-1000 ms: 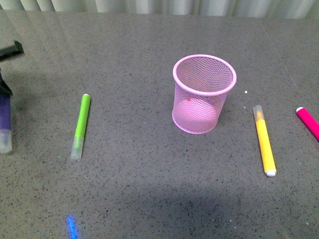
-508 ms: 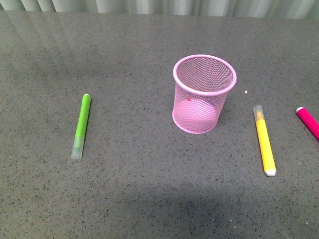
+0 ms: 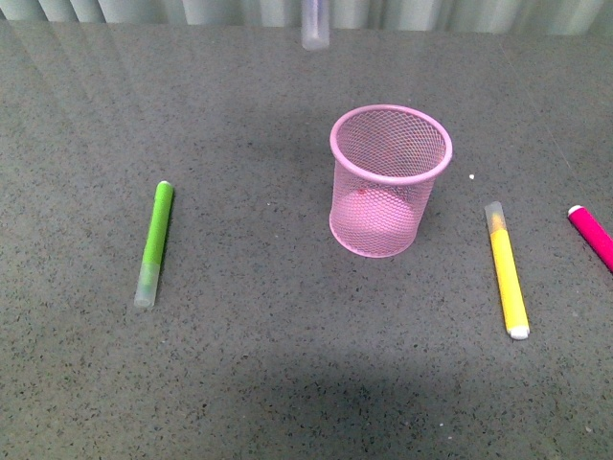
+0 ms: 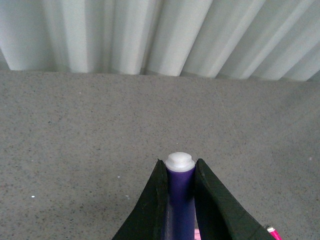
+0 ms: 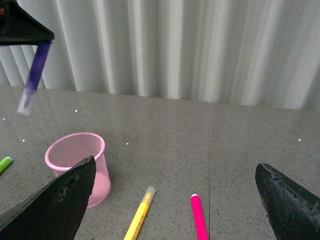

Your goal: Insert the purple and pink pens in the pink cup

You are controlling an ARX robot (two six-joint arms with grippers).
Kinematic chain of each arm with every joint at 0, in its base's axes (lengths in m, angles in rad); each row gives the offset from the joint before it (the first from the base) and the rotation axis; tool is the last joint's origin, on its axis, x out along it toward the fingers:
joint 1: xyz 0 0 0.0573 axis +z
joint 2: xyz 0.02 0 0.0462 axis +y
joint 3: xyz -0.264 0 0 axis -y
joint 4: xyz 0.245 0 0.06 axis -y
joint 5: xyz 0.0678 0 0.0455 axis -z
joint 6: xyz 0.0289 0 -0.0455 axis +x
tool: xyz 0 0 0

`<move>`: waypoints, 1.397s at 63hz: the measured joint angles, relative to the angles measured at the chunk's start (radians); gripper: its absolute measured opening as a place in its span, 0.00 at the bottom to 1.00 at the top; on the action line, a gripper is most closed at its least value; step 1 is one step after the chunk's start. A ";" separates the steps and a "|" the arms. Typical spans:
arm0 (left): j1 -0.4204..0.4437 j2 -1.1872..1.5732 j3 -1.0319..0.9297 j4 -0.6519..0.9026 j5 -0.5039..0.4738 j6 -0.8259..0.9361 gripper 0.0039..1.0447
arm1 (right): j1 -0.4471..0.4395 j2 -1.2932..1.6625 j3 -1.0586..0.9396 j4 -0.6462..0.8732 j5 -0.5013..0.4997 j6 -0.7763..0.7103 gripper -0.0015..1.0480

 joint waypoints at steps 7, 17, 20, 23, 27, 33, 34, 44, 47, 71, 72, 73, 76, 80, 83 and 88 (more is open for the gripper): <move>-0.021 0.048 0.000 0.028 -0.014 -0.002 0.07 | 0.000 0.000 0.000 0.000 0.000 0.000 0.93; -0.045 0.129 0.013 0.051 -0.054 -0.006 0.07 | 0.000 0.000 0.000 0.000 0.001 0.000 0.93; -0.057 0.166 0.032 0.053 -0.057 -0.006 0.07 | 0.000 0.000 0.000 0.000 0.000 0.000 0.93; -0.066 0.186 0.045 0.053 -0.060 -0.010 0.07 | 0.000 0.000 0.000 0.000 0.000 0.000 0.93; -0.077 0.212 0.064 0.054 -0.066 -0.014 0.07 | 0.000 0.000 0.000 0.000 0.000 0.000 0.93; -0.091 0.232 0.080 0.056 -0.074 -0.016 0.07 | 0.000 0.000 0.000 0.000 0.000 0.000 0.93; -0.095 0.234 0.083 0.056 -0.077 -0.016 0.07 | 0.000 0.000 0.000 0.000 0.000 0.000 0.93; -0.112 0.254 0.097 0.060 -0.080 -0.019 0.07 | 0.000 0.000 0.000 0.000 0.000 0.000 0.93; -0.115 0.260 0.097 0.061 -0.085 -0.022 0.07 | 0.000 0.000 0.000 0.000 0.000 0.000 0.93; -0.132 0.266 0.093 0.068 -0.098 -0.050 0.27 | 0.000 0.000 0.000 0.000 0.000 0.000 0.93; -0.133 0.266 0.090 0.069 -0.099 -0.053 0.30 | 0.000 0.000 0.000 0.000 0.000 0.000 0.93; -0.134 0.265 0.088 0.070 -0.099 -0.055 0.32 | 0.000 0.000 0.000 0.000 0.000 0.000 0.93; -0.135 0.262 0.079 0.072 -0.100 -0.060 0.39 | 0.000 0.000 0.000 0.000 0.000 0.000 0.93; -0.139 0.256 0.063 0.073 -0.103 -0.072 0.49 | 0.000 0.000 0.000 0.000 0.000 0.000 0.93; -0.142 0.249 0.051 0.073 -0.104 -0.081 0.56 | 0.000 0.000 0.000 0.000 0.000 0.000 0.93; -0.143 0.234 0.027 0.073 -0.113 -0.099 0.68 | 0.000 0.000 0.000 0.000 0.000 0.000 0.93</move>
